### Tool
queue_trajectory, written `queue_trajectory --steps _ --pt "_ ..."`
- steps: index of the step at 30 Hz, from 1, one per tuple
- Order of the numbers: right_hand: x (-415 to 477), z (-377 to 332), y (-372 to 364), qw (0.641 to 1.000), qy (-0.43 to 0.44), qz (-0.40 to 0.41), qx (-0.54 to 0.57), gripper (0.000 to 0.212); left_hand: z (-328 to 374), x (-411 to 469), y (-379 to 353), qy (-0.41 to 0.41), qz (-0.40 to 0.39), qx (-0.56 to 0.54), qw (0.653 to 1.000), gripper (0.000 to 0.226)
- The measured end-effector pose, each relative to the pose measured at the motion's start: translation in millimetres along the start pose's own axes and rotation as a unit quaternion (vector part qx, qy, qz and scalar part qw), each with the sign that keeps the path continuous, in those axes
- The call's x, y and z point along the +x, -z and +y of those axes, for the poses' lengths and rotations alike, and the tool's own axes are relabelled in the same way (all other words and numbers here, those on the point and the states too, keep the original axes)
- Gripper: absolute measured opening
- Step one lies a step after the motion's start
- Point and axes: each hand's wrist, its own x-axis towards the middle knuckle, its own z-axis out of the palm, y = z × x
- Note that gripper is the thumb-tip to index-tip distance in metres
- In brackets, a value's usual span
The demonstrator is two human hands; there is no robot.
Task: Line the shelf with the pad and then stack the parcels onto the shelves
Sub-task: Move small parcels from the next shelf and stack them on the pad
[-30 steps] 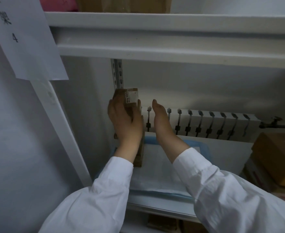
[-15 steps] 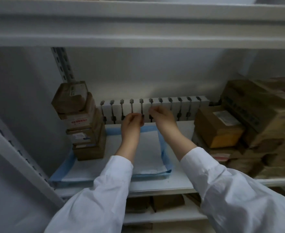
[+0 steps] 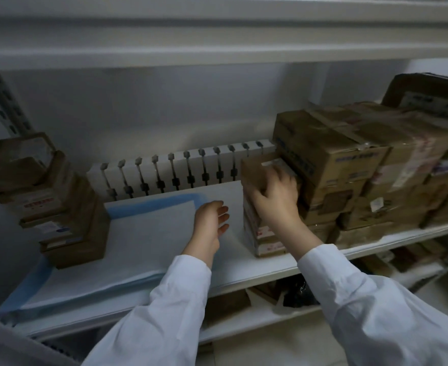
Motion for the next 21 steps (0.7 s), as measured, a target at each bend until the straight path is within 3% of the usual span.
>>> queue_trajectory --steps 6,10,13,18,21 --pt "5.3 21.9 5.1 1.000 0.004 -0.007 -0.017 0.053 -13.4 2.1 -33.6 0.022 -0.008 0.018 1.000 0.040" --pt "4.8 30.5 9.4 0.998 0.038 -0.044 -0.030 0.049 -14.3 -3.1 -57.3 0.046 -0.084 -0.005 0.995 0.046" --pt "6.6 36.8 14.5 0.995 0.071 -0.055 0.050 0.041 -17.9 0.4 -68.0 0.049 -0.107 -0.046 0.992 0.063" --pt "6.4 42.5 21.9 0.976 0.094 -0.048 0.188 0.034 -18.0 3.4 -67.1 0.021 -0.097 -0.073 0.992 0.046" --pt "5.3 40.0 23.6 0.963 0.073 -0.042 0.256 0.040 -20.0 7.9 -59.4 0.006 -0.039 -0.111 0.993 0.046"
